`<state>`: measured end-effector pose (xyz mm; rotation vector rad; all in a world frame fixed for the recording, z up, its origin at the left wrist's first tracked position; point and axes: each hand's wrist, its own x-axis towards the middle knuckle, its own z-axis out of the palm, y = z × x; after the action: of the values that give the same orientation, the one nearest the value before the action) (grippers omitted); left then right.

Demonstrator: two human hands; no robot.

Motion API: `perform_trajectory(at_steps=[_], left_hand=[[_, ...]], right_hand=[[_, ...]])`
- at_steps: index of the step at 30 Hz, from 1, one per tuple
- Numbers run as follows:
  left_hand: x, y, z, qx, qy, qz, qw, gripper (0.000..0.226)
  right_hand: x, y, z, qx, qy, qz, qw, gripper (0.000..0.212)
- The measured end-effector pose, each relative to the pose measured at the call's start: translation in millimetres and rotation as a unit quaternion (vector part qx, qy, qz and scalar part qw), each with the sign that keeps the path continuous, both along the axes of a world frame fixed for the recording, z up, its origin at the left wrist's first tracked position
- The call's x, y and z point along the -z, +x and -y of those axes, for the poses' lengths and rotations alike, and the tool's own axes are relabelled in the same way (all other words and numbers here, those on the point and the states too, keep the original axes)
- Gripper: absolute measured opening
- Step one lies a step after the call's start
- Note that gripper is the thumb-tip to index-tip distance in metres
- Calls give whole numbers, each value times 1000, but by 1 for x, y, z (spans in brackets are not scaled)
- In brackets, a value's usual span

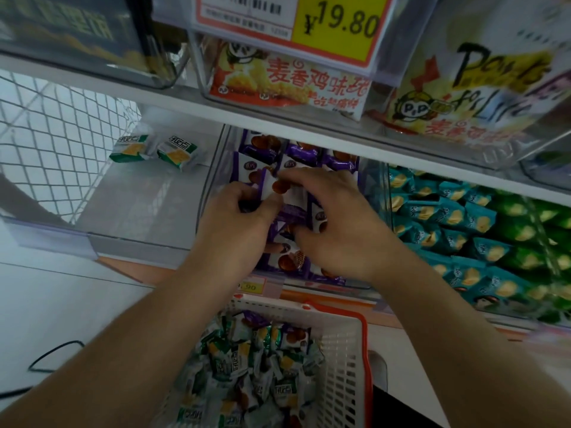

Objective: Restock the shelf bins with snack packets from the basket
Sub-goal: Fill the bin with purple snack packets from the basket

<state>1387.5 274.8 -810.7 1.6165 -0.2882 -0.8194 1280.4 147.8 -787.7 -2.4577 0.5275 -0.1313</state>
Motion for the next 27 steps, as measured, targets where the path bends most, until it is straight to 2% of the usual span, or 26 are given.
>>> perform_trajectory(at_steps=[3, 6, 8, 11, 13, 15, 17, 19, 22, 24, 27], left_hand=[[-5, -5, -2, 36, -5, 41, 999, 32], [-8, -3, -2, 40, -11, 46, 998, 33], [-6, 2, 0, 19, -18, 41, 999, 22], [1, 5, 2, 17, 12, 67, 998, 12], [1, 2, 4, 22, 12, 36, 999, 17], [-1, 0, 6, 39, 6, 3, 999, 30], [-4, -2, 8, 56, -2, -9, 998, 35], [-4, -1, 9, 57, 0, -6, 998, 26], [0, 0, 10, 49, 26, 24, 998, 25], [0, -1, 10, 54, 36, 41, 997, 26], [1, -1, 11, 66, 46, 51, 995, 24]], right_hand=[[10, -2, -2, 4, -3, 47, 999, 73], [4, -4, 6, 108, 103, 92, 984, 52], [2, -7, 16, 153, 184, 118, 964, 44], [5, -8, 23, 187, 302, 164, 920, 47], [7, -7, 24, 187, 359, 181, 896, 48], [5, -7, 22, 169, 367, 176, 898, 46], [3, -6, 20, 157, 315, 144, 925, 41], [2, -5, 18, 149, 226, 96, 958, 44], [-1, -8, 12, 122, 31, 60, 990, 59], [2, -9, 10, 50, -102, 72, 991, 69], [10, -8, 7, 7, -179, 76, 981, 64]])
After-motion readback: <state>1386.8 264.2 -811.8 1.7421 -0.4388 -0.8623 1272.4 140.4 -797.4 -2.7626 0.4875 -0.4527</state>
